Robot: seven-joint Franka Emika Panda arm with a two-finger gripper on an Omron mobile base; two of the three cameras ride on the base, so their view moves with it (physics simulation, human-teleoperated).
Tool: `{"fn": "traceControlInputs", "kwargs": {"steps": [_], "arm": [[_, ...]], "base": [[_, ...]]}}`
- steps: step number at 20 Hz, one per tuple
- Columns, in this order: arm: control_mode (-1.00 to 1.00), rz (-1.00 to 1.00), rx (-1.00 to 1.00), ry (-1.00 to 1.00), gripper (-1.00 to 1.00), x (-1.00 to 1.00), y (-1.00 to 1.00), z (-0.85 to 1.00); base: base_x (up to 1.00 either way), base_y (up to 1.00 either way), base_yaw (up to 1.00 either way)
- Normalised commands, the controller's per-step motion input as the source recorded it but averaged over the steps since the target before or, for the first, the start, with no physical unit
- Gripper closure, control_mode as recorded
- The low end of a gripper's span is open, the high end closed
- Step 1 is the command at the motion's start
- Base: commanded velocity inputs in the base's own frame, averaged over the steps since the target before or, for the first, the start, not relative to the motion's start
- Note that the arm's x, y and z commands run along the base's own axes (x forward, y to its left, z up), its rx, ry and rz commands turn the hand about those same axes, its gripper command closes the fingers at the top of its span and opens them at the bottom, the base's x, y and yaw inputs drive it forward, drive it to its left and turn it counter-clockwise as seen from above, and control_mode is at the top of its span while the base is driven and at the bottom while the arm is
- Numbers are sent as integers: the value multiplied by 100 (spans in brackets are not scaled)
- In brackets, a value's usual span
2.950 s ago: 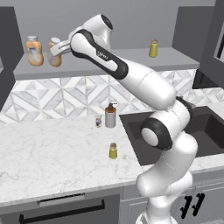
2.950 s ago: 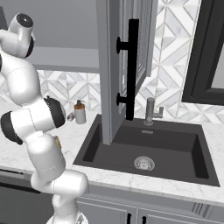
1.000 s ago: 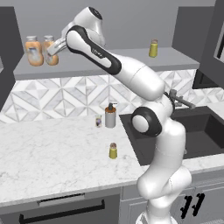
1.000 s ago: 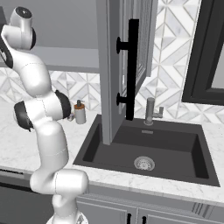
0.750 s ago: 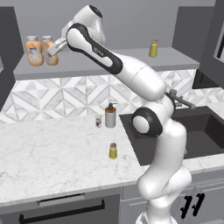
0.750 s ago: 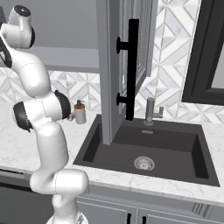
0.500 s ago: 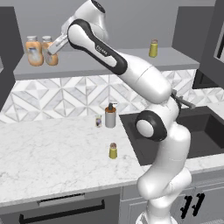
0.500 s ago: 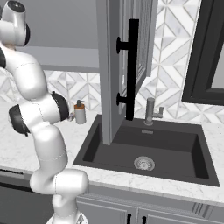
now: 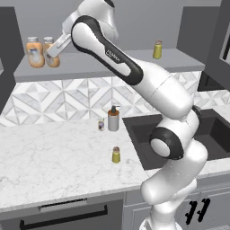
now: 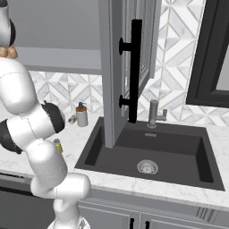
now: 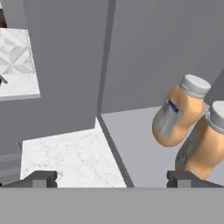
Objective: Put the shaker and condiment bottle from the counter next to their counterparts in the cabinet.
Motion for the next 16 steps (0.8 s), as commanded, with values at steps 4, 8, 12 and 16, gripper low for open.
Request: {"fn": "traceControlInputs", "kwargs": {"steps": [4, 8, 12, 16], "arm": [[-100, 0, 0, 0, -100, -100, -5, 0], [-100, 0, 0, 0, -100, -100, -12, 0], [-100, -3, 4, 0, -100, -100, -27, -3], [-100, -9, 3, -9, -100, -82, -42, 0]], "base": [[0, 0, 0], [0, 0, 0], [0, 0, 0], [0, 0, 0]]}}
